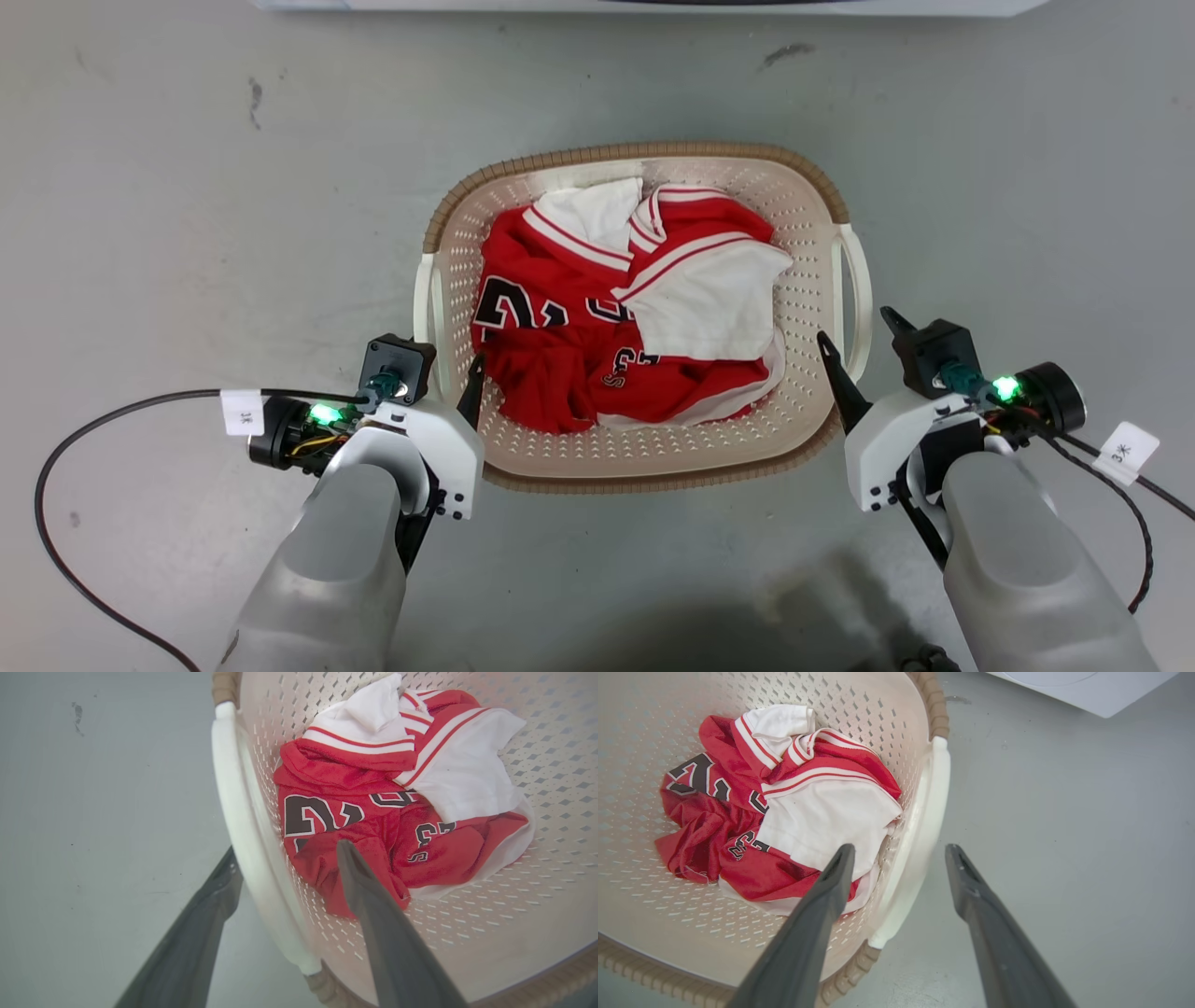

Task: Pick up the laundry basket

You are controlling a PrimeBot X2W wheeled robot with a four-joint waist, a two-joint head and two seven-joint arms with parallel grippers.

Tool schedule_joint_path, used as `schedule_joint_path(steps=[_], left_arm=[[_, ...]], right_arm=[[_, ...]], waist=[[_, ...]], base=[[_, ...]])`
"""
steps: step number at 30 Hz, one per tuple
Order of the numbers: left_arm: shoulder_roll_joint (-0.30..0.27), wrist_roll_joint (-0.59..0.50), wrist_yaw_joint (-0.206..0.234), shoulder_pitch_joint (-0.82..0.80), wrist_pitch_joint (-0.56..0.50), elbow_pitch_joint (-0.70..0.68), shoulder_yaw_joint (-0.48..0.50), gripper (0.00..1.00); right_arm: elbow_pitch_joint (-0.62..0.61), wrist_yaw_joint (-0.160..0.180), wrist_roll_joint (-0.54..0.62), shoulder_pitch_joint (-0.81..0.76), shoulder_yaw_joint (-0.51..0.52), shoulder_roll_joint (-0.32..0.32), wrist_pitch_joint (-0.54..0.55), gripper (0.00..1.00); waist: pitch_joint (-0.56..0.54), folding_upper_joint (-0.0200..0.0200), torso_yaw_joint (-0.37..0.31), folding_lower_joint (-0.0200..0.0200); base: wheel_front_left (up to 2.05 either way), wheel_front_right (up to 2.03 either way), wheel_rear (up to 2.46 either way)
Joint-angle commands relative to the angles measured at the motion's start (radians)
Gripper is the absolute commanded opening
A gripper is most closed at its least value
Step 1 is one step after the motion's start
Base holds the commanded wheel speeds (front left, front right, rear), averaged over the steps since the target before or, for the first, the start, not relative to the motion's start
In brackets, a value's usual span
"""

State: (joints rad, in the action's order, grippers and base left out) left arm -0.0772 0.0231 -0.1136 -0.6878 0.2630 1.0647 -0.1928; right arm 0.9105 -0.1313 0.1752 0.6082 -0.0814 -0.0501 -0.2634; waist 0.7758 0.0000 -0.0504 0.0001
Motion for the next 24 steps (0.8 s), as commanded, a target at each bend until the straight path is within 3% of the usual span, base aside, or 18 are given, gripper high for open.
schedule_joint_path(steps=[1, 21, 22, 23, 24], left_arm=[[0.003, 0.004, 0.004, -0.015, 0.003, 0.012, -0.004, 1.0], [0.009, 0.015, 0.013, -0.096, 0.003, 0.115, -0.044, 1.0], [0.01, 0.012, 0.012, -0.102, 0.003, 0.123, -0.048, 0.97], [0.01, 0.01, 0.011, -0.11, 0.003, 0.122, -0.052, 0.38], [0.011, 0.011, 0.01, -0.112, 0.003, 0.123, -0.054, 0.0]], right_arm=[[0.008, 0.001, -0.005, 0.02, 0.002, 0.0, -0.002, 1.0], [0.17, 0.001, -0.053, 0.122, -0.014, 0.0, -0.002, 1.0], [0.173, 0.001, -0.052, 0.128, -0.016, 0.0, -0.002, 0.61], [0.173, 0.001, -0.048, 0.134, -0.015, 0.0, -0.002, 0.3], [0.176, 0.001, -0.046, 0.135, -0.015, 0.0, -0.002, 0.0]], waist=[[0.014, 0.0, 0.001, -0.0001], [0.1, 0.0, 0.001, -0.0001], [0.101, 0.0, 0.0, -0.0001], [0.102, 0.0, 0.0, -0.0001], [0.103, 0.0, 0.0, -0.0001]], base=[[0.0, 0.0, 0.0], [0.0, 0.0, 0.0], [0.0, 0.0, 0.0], [0.0, 0.0, 0.0], [0.0, 0.0, 0.0]])
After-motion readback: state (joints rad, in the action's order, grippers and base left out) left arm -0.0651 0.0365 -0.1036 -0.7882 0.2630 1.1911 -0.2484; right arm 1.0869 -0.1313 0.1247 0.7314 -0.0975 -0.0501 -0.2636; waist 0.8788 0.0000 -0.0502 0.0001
